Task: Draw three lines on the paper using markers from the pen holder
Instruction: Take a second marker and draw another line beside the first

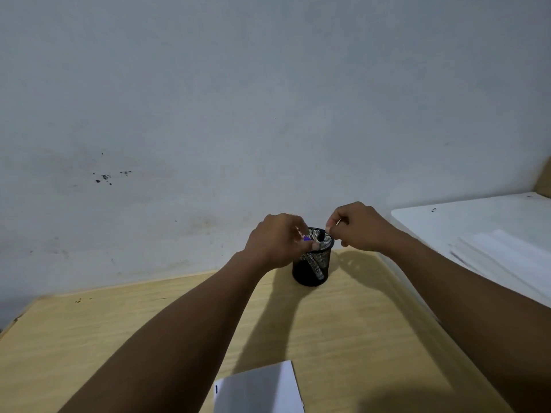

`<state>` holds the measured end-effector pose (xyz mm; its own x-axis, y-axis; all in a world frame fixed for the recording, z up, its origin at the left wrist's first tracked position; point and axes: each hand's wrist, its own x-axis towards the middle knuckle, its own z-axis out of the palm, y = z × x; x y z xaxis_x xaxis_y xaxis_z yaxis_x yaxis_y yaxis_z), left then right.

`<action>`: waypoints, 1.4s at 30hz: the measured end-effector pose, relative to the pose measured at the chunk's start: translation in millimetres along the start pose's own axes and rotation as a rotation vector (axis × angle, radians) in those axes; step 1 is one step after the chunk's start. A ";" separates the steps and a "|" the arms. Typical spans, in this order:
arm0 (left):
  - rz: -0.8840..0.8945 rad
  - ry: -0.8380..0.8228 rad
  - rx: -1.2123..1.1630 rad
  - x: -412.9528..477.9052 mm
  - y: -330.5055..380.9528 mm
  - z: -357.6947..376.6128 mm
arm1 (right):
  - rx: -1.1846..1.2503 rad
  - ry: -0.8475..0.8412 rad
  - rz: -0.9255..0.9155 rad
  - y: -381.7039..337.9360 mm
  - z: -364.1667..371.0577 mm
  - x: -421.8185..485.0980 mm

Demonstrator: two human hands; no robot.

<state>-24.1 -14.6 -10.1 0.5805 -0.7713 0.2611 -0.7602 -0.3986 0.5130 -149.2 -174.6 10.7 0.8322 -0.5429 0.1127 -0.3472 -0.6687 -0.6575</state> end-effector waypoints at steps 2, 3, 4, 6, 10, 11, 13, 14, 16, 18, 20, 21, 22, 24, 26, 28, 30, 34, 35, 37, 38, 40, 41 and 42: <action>0.002 -0.011 0.016 -1.9 2.3 1.1 | 0.019 0.011 -0.002 -1.2 2.4 -4.7; -0.001 0.004 0.018 -2.2 3.6 1.8 | 0.024 0.013 -0.005 -1.8 4.1 -6.8; -0.008 0.030 0.010 -2.7 5.3 1.5 | 0.027 0.016 -0.007 -2.6 5.2 -9.5; -0.020 0.101 -0.047 -3.1 7.3 -2.2 | 0.036 0.029 -0.009 -5.1 6.2 -13.3; -0.030 0.238 -0.182 -8.2 11.8 -29.7 | 0.038 0.081 -0.057 -18.3 4.0 -18.7; -0.040 0.262 -0.223 -11.9 13.4 -40.2 | 0.034 0.082 -0.088 -24.3 4.4 -19.9; -0.066 0.290 -0.336 -20.9 12.6 -61.7 | 0.007 0.043 -0.152 -39.5 6.9 -21.3; -0.081 0.289 -0.411 -26.2 10.4 -72.6 | -0.003 0.005 -0.177 -48.4 8.5 -23.0; -0.125 0.271 -0.590 -39.0 3.1 -93.9 | 0.038 -0.071 -0.224 -65.9 14.1 -26.2; -0.176 0.263 -0.710 -55.0 -6.3 -113.4 | 0.150 -0.101 -0.284 -83.0 20.2 -31.6; -0.240 0.244 -0.736 -71.0 -19.8 -127.9 | 0.325 -0.140 -0.303 -100.8 24.0 -40.1; -0.277 0.221 -0.730 -79.7 -27.0 -133.1 | 0.400 -0.169 -0.295 -109.7 25.6 -44.6; -0.318 0.190 -0.719 -88.3 -34.3 -136.7 | 0.472 -0.202 -0.279 -118.3 27.9 -48.9; -0.396 0.125 -0.732 -105.7 -47.3 -139.5 | 0.648 -0.270 -0.222 -132.5 35.0 -56.3; -0.447 0.100 -0.784 -121.4 -55.8 -136.5 | 0.857 -0.323 -0.150 -143.6 46.3 -62.4; -0.467 0.093 -0.826 -133.0 -62.5 -129.6 | 1.021 -0.352 -0.081 -151.5 62.4 -69.7; -0.468 0.096 -0.851 -141.9 -68.8 -121.4 | 1.061 -0.354 -0.023 -157.4 81.1 -76.8; -0.478 0.120 -0.908 -153.7 -79.0 -110.7 | 1.005 -0.381 -0.022 -155.6 102.1 -83.3; -0.495 0.148 -0.942 -155.9 -80.4 -111.0 | 1.006 -0.401 -0.047 -153.4 100.2 -84.0; -0.561 0.241 -1.018 -163.1 -87.9 -115.9 | 1.012 -0.426 -0.087 -148.3 91.3 -84.1; -0.570 0.276 -0.973 -168.3 -94.6 -118.7 | 1.007 -0.433 -0.092 -145.5 85.9 -83.5; -0.511 0.247 -0.685 -179.8 -114.2 -119.3 | 0.992 -0.472 -0.068 -139.3 78.0 -83.2; -0.468 0.179 -0.510 -185.9 -121.3 -117.1 | 0.980 -0.507 -0.045 -135.6 76.6 -83.5; -0.439 0.091 -0.353 -191.2 -126.9 -112.3 | 0.961 -0.534 -0.024 -131.7 77.0 -84.0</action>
<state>-5.9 239.2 -33.3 0.8549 -0.5183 0.0231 -0.3075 -0.4704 0.8271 -140.1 -1.8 30.4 0.9945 -0.0908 -0.0516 -0.0401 0.1240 -0.9915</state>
